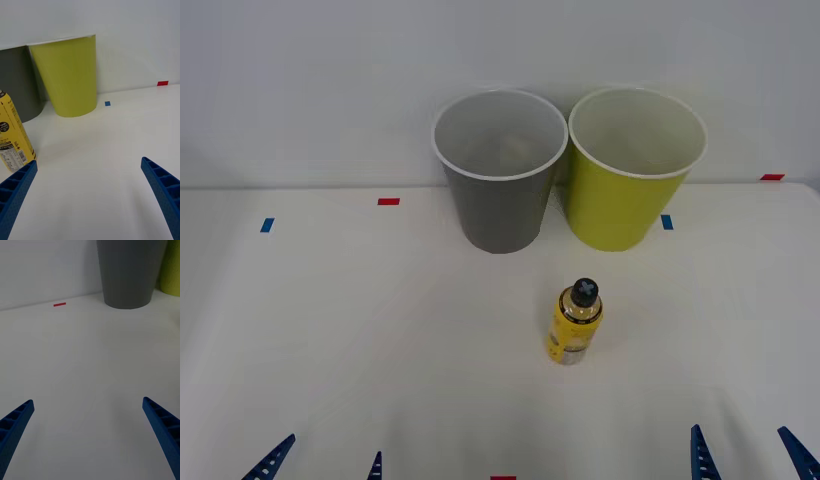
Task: Put cans in the gray bin and PET bottles in the light green bin.
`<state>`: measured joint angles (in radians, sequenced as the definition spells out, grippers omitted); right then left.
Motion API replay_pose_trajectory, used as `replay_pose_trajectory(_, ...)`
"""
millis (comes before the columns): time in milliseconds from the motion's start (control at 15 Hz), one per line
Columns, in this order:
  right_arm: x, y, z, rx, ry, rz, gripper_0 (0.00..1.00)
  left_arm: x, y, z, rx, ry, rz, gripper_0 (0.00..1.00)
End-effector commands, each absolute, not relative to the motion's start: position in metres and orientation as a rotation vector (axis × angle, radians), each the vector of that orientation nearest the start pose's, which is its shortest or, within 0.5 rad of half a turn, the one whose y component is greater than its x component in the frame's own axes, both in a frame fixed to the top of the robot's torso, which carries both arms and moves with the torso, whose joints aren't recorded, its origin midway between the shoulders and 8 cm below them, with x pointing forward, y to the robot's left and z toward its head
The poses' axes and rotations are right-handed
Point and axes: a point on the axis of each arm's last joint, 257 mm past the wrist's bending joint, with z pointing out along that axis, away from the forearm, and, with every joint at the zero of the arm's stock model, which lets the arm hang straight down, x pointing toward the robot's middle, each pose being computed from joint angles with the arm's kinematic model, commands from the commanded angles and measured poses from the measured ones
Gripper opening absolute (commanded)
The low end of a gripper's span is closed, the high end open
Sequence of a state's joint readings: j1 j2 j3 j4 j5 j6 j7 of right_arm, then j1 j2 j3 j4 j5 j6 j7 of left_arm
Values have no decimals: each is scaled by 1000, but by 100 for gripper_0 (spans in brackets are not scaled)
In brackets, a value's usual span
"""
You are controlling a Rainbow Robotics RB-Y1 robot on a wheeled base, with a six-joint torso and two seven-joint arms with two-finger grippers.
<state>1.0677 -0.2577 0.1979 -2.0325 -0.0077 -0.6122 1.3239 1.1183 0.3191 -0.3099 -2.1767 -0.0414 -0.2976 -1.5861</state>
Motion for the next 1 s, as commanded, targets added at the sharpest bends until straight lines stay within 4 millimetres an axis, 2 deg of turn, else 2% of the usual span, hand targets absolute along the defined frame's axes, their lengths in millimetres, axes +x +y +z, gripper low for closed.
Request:
replay_pose_trajectory(67,226,-261,-246,84,1558,106,95,219,213,-279,195,1793,2,100)
replay_pose_trajectory(1000,226,-261,-246,84,1558,106,95,219,213,-279,195,1793,2,100)
